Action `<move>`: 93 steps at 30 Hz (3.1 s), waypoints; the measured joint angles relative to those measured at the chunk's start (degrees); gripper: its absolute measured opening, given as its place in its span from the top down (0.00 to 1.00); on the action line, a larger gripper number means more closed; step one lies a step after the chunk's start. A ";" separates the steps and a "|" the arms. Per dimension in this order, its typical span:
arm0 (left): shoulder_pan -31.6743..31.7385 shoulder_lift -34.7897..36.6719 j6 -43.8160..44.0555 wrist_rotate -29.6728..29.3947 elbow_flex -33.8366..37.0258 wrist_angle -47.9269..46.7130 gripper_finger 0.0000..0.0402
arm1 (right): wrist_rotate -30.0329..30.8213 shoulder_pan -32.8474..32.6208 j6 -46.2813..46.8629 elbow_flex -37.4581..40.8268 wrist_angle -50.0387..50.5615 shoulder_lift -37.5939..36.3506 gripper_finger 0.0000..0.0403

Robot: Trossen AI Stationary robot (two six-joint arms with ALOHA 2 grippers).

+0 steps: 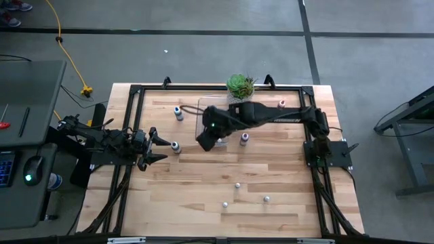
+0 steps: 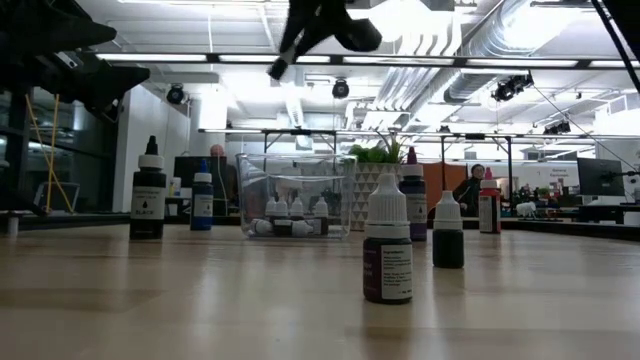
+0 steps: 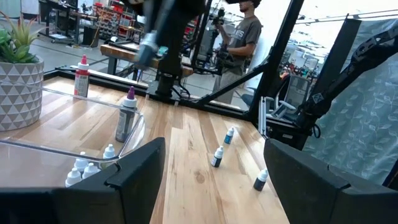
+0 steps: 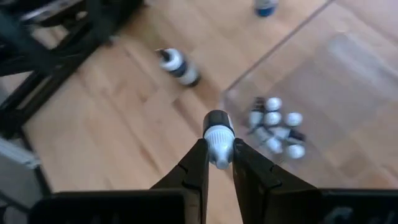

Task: Pick & Place food coloring
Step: Put the small black food coloring bottle into the transparent bin

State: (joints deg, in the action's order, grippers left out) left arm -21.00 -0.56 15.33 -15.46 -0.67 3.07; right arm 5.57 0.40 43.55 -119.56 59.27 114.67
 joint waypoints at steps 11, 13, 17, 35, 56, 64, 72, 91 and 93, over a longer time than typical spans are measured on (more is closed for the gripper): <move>0.00 -0.02 0.00 0.01 0.00 0.02 0.32 | 1.18 6.98 -11.37 0.12 9.12 4.28 0.88; 0.00 -0.04 0.00 0.01 0.00 0.00 0.32 | 0.31 7.54 -18.45 0.12 9.17 5.86 0.88; -0.01 -0.04 -0.01 0.00 0.00 0.00 0.32 | 0.03 8.25 -28.57 0.14 9.59 8.98 0.87; -0.02 -0.06 0.00 0.00 0.00 0.00 0.32 | -4.06 11.07 -25.73 0.17 9.44 15.97 0.86; 0.00 -0.06 0.00 0.00 0.00 0.00 0.32 | -7.65 11.26 -9.90 0.17 9.35 18.64 0.85; -0.01 -0.06 0.00 0.00 0.00 0.00 0.32 | -10.07 11.26 -7.50 0.21 8.76 19.63 0.85; -0.01 -0.06 0.00 0.00 0.00 0.00 0.32 | -10.28 11.33 -6.27 0.21 8.59 19.69 0.84; 0.00 -0.06 0.00 0.00 0.00 0.00 0.32 | -12.16 11.22 -6.36 0.21 7.97 19.69 0.73; 0.00 -0.06 0.00 0.00 0.00 0.00 0.32 | -12.15 11.22 -6.44 0.21 7.98 19.69 0.71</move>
State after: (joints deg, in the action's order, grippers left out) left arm -21.00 -0.62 15.33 -15.46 -0.67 3.07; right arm -6.58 11.62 37.11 -119.35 67.24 134.37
